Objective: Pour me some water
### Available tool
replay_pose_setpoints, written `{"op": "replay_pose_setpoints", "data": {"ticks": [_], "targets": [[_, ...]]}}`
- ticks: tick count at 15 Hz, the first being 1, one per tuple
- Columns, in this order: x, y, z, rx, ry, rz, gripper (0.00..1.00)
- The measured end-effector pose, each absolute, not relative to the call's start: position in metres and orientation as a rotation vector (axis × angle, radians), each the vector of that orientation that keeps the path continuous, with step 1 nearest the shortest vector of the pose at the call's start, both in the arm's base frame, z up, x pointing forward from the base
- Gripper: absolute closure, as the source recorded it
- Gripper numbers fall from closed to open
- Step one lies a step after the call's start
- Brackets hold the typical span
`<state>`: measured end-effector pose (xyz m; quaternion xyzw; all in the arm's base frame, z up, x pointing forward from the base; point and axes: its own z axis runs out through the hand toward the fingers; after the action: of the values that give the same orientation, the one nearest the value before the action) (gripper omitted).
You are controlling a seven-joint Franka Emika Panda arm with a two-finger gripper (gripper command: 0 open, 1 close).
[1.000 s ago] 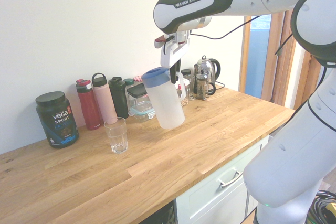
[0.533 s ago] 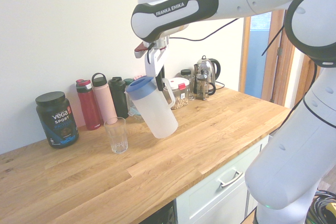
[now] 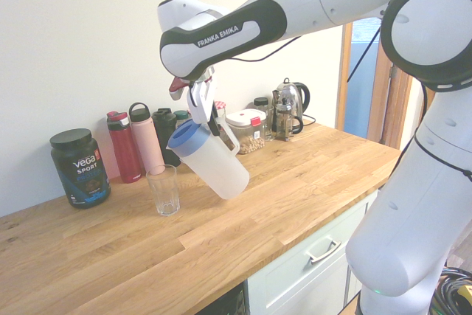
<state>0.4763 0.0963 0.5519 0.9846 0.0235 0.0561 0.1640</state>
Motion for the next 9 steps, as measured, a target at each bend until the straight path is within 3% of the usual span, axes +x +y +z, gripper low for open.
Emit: {"op": "replay_pose_setpoints", "data": {"ticks": [9], "targets": [[0.500,0.132,0.543,2.658,0.185,0.095,1.00]]}}
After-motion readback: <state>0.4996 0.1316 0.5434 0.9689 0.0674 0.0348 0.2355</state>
